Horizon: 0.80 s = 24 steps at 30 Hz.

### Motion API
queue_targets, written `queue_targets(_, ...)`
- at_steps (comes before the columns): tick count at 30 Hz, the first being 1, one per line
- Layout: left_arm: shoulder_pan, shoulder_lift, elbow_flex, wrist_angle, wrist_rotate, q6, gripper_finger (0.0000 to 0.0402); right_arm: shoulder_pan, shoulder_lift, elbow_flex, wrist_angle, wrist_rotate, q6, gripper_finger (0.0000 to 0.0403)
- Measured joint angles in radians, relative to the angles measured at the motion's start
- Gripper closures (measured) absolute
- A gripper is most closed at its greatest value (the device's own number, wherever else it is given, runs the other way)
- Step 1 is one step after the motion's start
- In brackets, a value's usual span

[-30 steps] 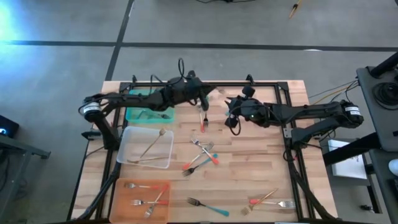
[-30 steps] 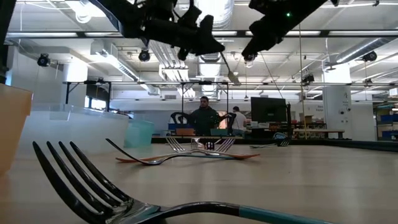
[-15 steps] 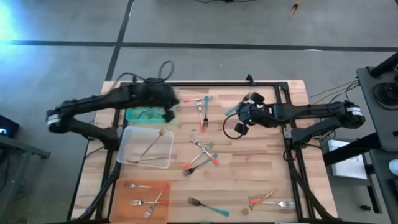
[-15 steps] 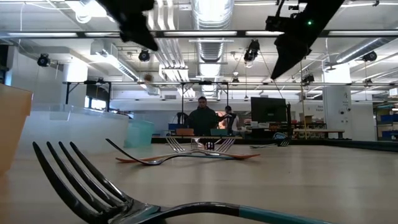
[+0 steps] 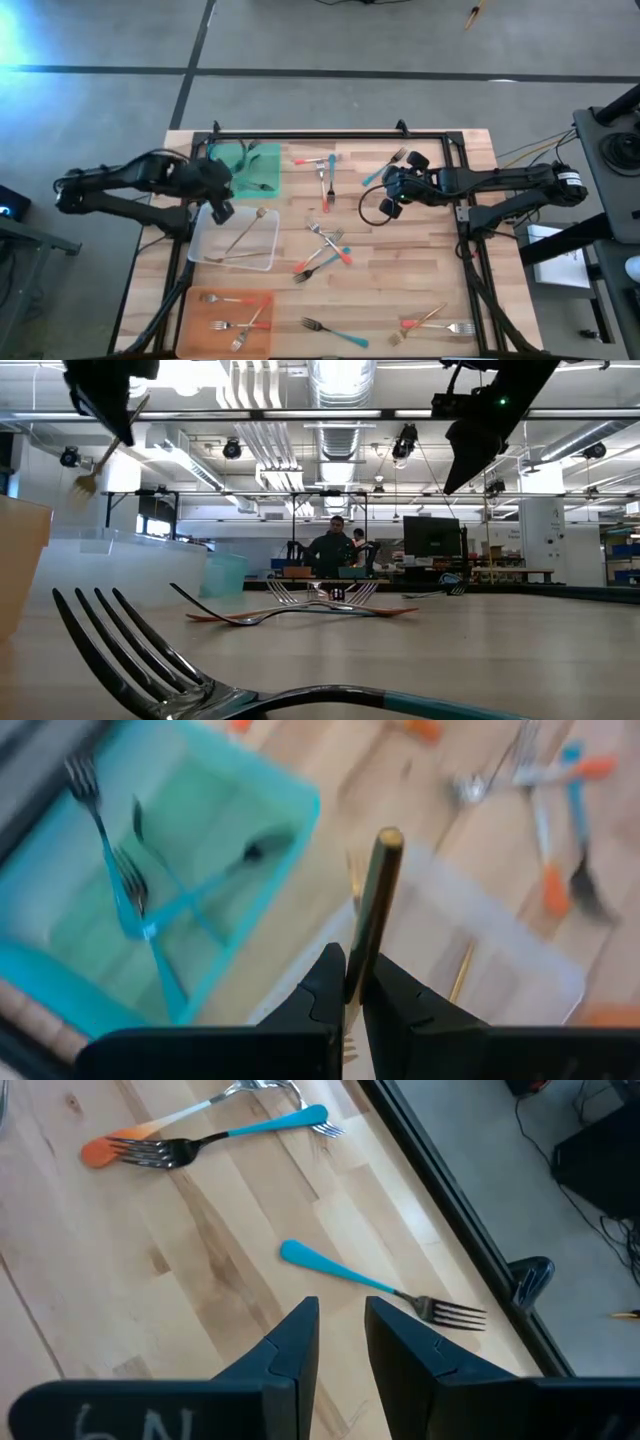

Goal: Sort silverware by color (type)
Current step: Put the gold fork into the transparent bin

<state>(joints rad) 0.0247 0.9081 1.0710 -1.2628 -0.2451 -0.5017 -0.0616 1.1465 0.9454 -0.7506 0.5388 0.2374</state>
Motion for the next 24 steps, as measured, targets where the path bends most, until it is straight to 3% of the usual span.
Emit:
queue_targets(10,-0.105,0.152,-0.078,-0.043,0.110,-0.067,0.0396,0.000,0.000,-0.001,-0.001,0.000,0.033,0.0326)
queue_targets(16,-0.123,0.256,-0.082,-0.042,0.120,-0.069,0.0376,-0.001,0.000,-0.001,-0.008,-0.003,0.041,0.0330)
queue_targets(24,-0.129,0.333,-0.082,-0.042,0.132,-0.042,0.0383,0.000,0.000,-0.007,-0.060,-0.267,0.127,0.0321)
